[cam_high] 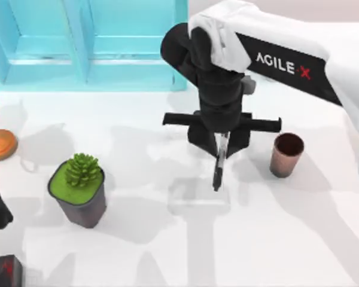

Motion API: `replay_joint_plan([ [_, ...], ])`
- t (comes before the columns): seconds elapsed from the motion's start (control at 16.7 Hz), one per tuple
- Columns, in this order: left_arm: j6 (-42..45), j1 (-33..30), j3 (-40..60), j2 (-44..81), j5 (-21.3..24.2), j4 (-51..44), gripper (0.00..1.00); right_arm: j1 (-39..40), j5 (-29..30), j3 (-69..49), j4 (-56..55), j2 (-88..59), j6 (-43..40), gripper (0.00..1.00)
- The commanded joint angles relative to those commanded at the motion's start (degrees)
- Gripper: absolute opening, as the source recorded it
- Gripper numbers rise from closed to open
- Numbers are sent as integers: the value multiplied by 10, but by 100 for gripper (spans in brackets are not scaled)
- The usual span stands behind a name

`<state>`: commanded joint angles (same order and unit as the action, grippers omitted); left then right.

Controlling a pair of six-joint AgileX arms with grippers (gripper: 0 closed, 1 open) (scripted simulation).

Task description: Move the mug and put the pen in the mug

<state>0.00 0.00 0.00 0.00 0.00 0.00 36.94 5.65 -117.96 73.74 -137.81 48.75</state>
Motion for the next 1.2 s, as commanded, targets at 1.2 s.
replay_joint_plan([
  [1.2,0,0,0,0,0,0,100,52,13,141,16,150,37,0],
])
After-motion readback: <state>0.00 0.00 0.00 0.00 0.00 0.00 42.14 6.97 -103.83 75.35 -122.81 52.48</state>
